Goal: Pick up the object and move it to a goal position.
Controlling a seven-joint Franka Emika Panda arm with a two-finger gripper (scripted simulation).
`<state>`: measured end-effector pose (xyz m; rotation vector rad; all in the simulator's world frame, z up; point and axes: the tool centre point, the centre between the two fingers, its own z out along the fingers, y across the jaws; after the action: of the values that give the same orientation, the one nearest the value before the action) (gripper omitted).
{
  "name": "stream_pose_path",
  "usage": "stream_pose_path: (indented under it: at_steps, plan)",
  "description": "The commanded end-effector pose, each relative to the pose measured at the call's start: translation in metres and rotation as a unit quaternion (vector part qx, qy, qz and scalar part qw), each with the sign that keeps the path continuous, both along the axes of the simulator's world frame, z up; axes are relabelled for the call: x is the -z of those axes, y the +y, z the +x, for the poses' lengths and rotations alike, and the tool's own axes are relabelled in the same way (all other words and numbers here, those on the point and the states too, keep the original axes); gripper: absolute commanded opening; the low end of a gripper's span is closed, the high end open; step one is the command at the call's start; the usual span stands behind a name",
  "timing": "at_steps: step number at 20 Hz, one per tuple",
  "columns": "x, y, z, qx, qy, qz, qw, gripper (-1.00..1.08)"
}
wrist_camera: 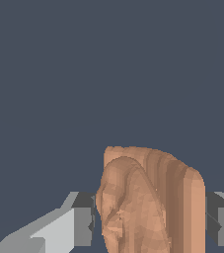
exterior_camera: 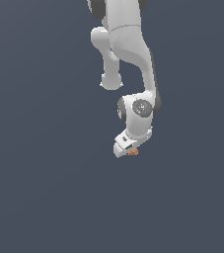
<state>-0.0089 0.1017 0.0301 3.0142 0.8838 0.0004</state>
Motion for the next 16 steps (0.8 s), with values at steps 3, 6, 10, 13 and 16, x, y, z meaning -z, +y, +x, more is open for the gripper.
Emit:
stream_pose_path:
  at_steps: [3, 6, 10, 13, 16]
  plan:
    - [-0.003, 0.000, 0.000, 0.000, 0.000, 0.000, 1.0000, -1.00]
    - [-0.011, 0.000, 0.000, 0.000, 0.000, 0.000, 1.0000, -1.00]
    - [-0.031, 0.000, 0.001, 0.000, 0.000, 0.000, 1.0000, -1.00]
    - [-0.053, -0.001, 0.003, -0.001, 0.000, 0.000, 1.0000, -1.00]
    - [-0.080, -0.001, 0.004, -0.001, 0.000, 0.000, 1.0000, -1.00]
